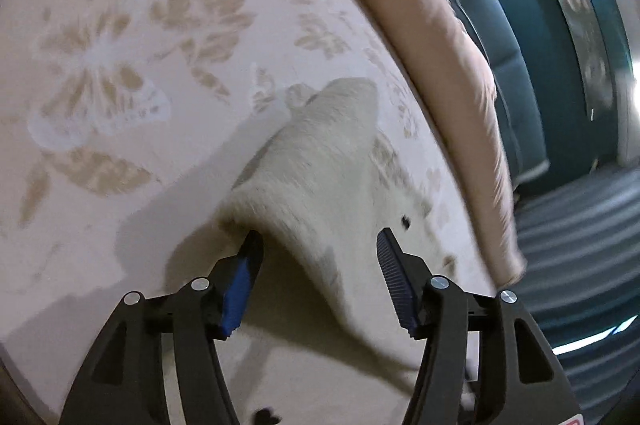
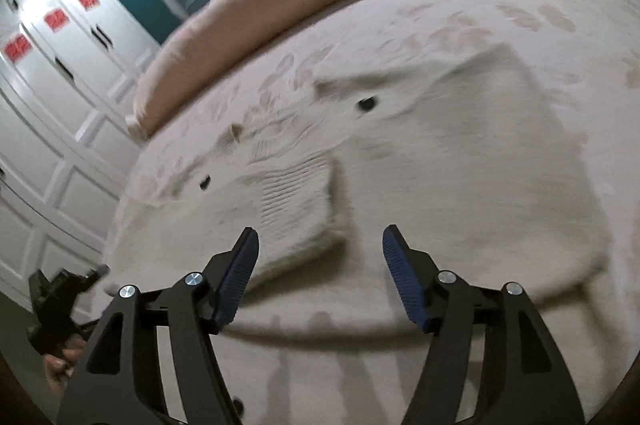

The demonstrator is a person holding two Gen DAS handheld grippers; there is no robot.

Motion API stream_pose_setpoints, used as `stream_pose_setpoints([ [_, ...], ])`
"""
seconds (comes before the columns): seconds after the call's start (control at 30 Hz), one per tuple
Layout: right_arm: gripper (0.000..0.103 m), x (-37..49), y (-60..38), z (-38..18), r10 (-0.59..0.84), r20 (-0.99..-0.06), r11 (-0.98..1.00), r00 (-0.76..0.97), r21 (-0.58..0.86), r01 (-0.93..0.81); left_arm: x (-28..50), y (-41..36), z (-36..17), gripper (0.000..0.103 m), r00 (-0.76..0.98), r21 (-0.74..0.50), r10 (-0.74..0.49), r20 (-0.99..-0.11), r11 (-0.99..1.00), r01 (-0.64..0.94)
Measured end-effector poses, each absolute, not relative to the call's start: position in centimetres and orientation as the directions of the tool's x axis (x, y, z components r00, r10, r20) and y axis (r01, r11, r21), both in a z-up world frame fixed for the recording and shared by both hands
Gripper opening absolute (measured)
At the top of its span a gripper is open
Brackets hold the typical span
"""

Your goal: Fold small clothes

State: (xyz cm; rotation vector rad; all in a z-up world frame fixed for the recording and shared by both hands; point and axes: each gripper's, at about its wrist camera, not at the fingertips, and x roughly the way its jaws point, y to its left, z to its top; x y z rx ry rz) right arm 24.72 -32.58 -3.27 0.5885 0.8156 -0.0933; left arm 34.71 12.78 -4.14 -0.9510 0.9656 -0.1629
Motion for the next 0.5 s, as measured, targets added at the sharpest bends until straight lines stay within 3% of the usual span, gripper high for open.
stream_pose_setpoints([
  [0.03, 0.059, 25.8, -31.9, -3.6, 0.144, -0.730, 0.849, 0.668, 0.438, 0.296, 34.9, 13.1, -4.6, 0.057, 0.590, -0.761, -0.516, -0.621, 0.577, -0.296],
  [0.1, 0.007, 27.9, -30.5, -4.0, 0.147, -0.766, 0.869, 0.626, 0.402, 0.287, 35.6, 13.7, -5.0, 0.044, 0.614, -0.787, -0.519, -0.595, 0.531, -0.314],
  [0.13, 0.008, 28.4, -30.1, -3.4, 0.142, -0.768, 0.876, 0.624, 0.391, 0.281, 35.9, 13.7, -4.8, 0.021, 0.623, -0.792, -0.518, -0.586, 0.530, -0.304],
  [0.17, 0.007, 28.2, -30.1, -1.5, 0.151, -0.717, 0.871, 0.681, 0.422, 0.251, 36.2, 13.8, -4.2, 0.005, 0.638, -0.800, -0.520, -0.568, 0.530, -0.280],
  [0.23, 0.007, 26.4, -30.7, 3.5, 0.153, -0.568, 0.860, 0.808, 0.479, 0.174, 36.1, 13.8, -2.3, 0.004, 0.675, -0.814, -0.517, -0.526, 0.536, -0.224],
  [0.33, 0.007, 23.7, -32.7, 7.3, 0.093, -0.437, 0.864, 0.894, 0.481, 0.146, 35.7, 12.2, -0.5, 0.006, 0.691, -0.768, -0.496, -0.526, 0.626, -0.136],
  [0.37, 0.007, 23.3, -34.0, 6.6, 0.056, -0.461, 0.868, 0.886, 0.461, 0.185, 35.8, 11.0, -1.0, 0.007, 0.666, -0.735, -0.497, -0.556, 0.668, -0.115],
  [0.43, 0.007, 24.4, -36.1, 2.5, -0.007, -0.597, 0.870, 0.802, 0.391, 0.299, 36.2, 8.7, -2.9, 0.007, 0.611, -0.662, -0.474, -0.634, 0.741, -0.113],
  [0.5, 0.005, 26.2, -38.0, -5.0, -0.010, -0.792, 0.851, 0.610, 0.314, 0.422, 36.4, 6.4, -5.8, 0.006, 0.549, -0.571, -0.418, -0.724, 0.810, -0.136],
])
